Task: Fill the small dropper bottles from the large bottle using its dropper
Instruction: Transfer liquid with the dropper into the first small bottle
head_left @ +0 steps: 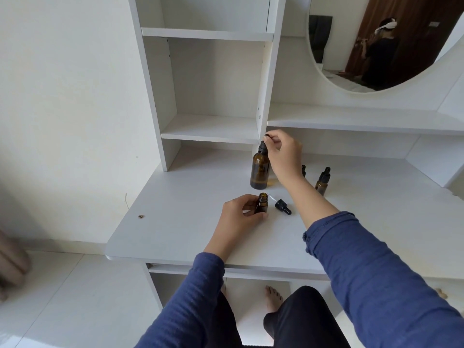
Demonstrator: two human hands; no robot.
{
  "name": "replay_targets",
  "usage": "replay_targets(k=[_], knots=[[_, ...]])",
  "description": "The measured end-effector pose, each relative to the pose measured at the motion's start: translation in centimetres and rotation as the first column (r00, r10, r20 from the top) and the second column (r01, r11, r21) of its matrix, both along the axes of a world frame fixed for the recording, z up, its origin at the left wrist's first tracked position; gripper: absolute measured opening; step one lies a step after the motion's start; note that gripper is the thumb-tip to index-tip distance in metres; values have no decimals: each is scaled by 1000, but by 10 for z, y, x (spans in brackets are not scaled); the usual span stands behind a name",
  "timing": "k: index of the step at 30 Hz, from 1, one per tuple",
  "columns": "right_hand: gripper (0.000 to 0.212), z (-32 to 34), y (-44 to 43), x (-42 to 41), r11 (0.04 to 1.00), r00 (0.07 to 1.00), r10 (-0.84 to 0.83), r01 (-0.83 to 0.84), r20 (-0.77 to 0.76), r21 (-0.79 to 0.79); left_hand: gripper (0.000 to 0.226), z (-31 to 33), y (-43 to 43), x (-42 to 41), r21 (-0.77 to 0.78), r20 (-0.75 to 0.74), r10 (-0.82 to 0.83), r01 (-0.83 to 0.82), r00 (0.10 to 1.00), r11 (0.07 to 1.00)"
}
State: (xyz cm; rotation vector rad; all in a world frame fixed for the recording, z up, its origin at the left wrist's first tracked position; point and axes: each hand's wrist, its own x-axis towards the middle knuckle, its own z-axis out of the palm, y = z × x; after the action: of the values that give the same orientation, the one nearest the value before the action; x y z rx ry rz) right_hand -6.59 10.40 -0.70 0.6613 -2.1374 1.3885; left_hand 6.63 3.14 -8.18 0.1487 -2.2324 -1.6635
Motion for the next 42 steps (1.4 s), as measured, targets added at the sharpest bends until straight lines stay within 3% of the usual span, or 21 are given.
replay_targets(k=[7,20,42], knots=[[15,23,1,1,998,1000,-5,3,-29,-70,27,2,1,2,-9,1,0,0,1000,1000],[15,72,23,28,976,962,-3,-57,-272,-212,30,-1,0,4,-65,1,29,-29,1000,997],[8,14,44,55,982,987,85,-106,-134,-154,25,-3,1,4,-99,-21,46,-48,999,994]])
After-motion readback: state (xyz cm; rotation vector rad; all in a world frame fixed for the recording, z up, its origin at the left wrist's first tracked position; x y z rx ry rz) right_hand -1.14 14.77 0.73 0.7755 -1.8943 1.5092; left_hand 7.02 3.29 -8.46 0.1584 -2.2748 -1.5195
